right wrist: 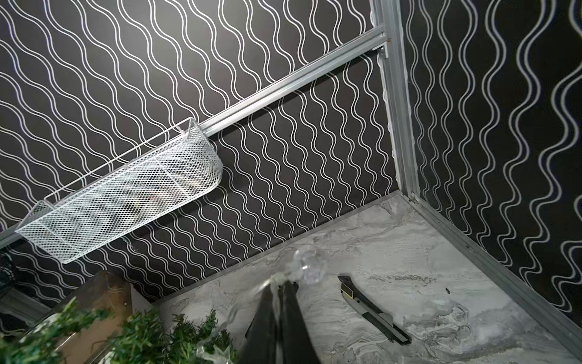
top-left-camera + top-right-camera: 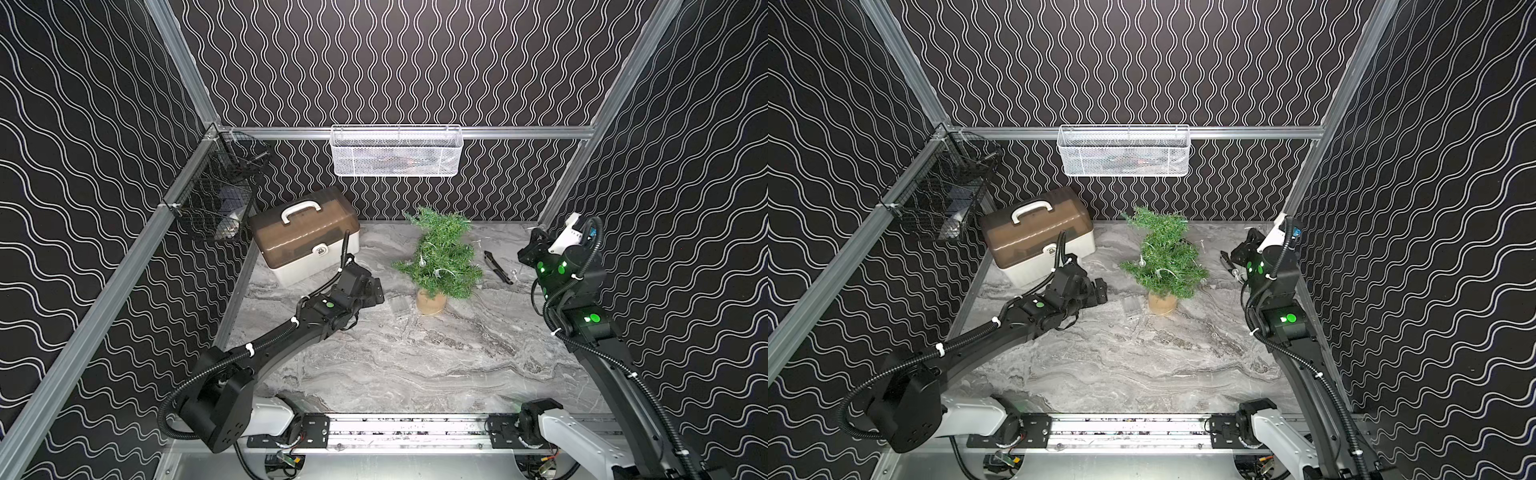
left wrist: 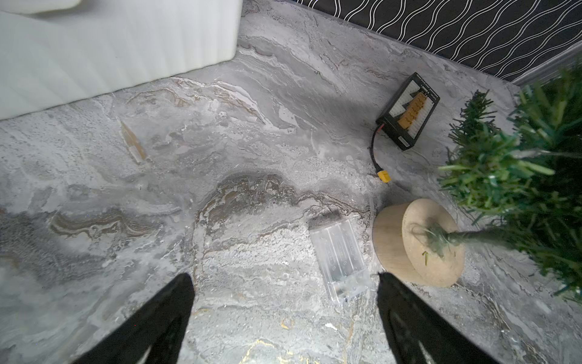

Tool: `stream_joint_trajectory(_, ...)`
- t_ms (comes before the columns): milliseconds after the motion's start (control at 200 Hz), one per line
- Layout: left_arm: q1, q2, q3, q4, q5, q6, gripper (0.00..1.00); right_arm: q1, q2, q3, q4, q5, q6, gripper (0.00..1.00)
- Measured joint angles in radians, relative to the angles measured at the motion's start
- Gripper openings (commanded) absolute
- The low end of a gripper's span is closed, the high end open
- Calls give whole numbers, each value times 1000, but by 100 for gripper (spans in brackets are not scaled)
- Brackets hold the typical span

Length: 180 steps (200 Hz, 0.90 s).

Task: Remove string lights from the small christmas tree
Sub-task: Remove the light string from the Christmas tree.

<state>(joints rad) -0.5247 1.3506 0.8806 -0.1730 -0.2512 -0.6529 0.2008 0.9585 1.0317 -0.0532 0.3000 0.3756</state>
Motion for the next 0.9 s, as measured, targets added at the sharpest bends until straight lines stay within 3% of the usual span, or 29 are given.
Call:
stream_joint_trajectory(205,0,-5,-8,0,-2,0,95,0,-27,60,-13,-40,-2,0)
stream_joint_trajectory(430,0,0,-17,7,-2,-2,95,0,-92,45,-37,-227,-24,0)
stream_joint_trajectory(746,0,-12,-18,14,0,-3,95,0,-228,-133,-164,-26,31,0)
stream_joint_trajectory(901,0,-16,-19,16,-1,-3,95,0,-255,-224,-221,-26,75,0)
